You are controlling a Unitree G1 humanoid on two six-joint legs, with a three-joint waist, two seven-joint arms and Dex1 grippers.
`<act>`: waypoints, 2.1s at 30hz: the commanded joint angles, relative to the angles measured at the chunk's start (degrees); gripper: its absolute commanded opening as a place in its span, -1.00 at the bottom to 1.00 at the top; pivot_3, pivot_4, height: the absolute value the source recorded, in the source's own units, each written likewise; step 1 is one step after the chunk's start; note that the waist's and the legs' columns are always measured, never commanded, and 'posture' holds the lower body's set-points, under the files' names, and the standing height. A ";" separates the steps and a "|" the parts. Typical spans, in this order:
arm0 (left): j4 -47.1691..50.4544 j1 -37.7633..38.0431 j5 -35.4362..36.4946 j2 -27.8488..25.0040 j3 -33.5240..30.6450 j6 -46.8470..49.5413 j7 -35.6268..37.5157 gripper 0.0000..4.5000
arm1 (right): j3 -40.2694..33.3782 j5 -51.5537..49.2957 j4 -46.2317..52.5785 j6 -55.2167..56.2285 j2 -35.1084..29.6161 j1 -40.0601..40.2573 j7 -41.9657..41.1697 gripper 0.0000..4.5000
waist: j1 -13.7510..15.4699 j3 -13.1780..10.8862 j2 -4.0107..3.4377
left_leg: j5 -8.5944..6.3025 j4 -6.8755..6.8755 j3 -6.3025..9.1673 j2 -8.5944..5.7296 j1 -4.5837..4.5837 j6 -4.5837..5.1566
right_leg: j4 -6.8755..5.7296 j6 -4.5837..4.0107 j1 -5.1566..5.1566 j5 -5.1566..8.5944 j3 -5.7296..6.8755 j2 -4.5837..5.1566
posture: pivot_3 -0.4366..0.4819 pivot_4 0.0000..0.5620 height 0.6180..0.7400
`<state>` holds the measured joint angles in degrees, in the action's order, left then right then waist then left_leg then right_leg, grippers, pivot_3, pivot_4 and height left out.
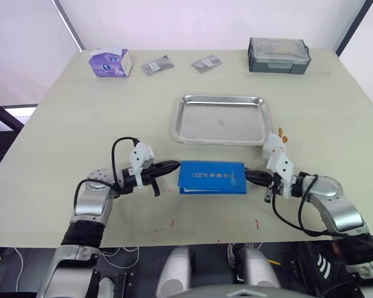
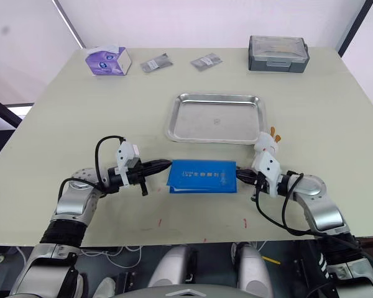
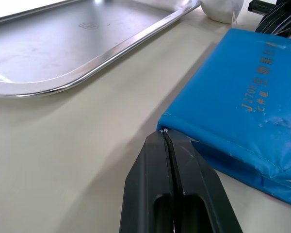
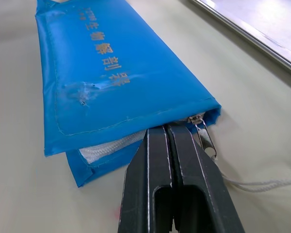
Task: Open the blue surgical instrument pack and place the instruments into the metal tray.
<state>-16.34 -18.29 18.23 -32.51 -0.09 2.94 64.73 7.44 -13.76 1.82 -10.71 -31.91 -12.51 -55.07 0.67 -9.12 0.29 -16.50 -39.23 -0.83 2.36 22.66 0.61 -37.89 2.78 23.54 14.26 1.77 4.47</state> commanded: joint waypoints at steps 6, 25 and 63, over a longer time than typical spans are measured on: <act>3.16 1.89 3.20 -5.30 -5.99 1.50 1.37 -0.99 | -8.53 -7.03 6.23 -2.17 -7.11 5.43 -4.65 -0.89 | 0.01 0.00 0.01 | -0.01 0.01 0.01 0.00 0.00 0.02 | 0.00 0.00 0.00 0.00 0.01 0.00 | -0.05 -0.47 0.79; 16.52 6.03 12.85 -10.79 -7.63 6.03 13.10 0.98 | -6.26 1.45 -0.43 29.47 -4.56 7.29 -8.05 1.00 | -0.02 -0.02 0.03 | 0.02 0.01 -0.01 0.01 0.00 -0.03 | 0.00 0.00 0.01 0.00 -0.01 0.00 | -0.05 -0.47 0.79; 22.43 3.61 14.12 -10.34 -2.97 4.66 21.65 1.00 | 7.46 15.65 -24.38 64.04 -1.17 -8.88 -2.27 -0.10 | -0.06 -0.06 0.07 | 0.06 0.00 -0.02 0.02 -0.01 -0.10 | -0.01 -0.01 0.02 0.00 -0.03 -0.01 | -0.05 -0.47 0.79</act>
<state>4.54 -14.01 31.63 -42.84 -2.87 8.27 85.92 14.94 1.71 -21.97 51.19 -33.14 -20.89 -58.35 0.61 -9.18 0.36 -16.44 -39.23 -0.85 2.39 22.64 0.51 -37.89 2.77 23.56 14.26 1.74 4.45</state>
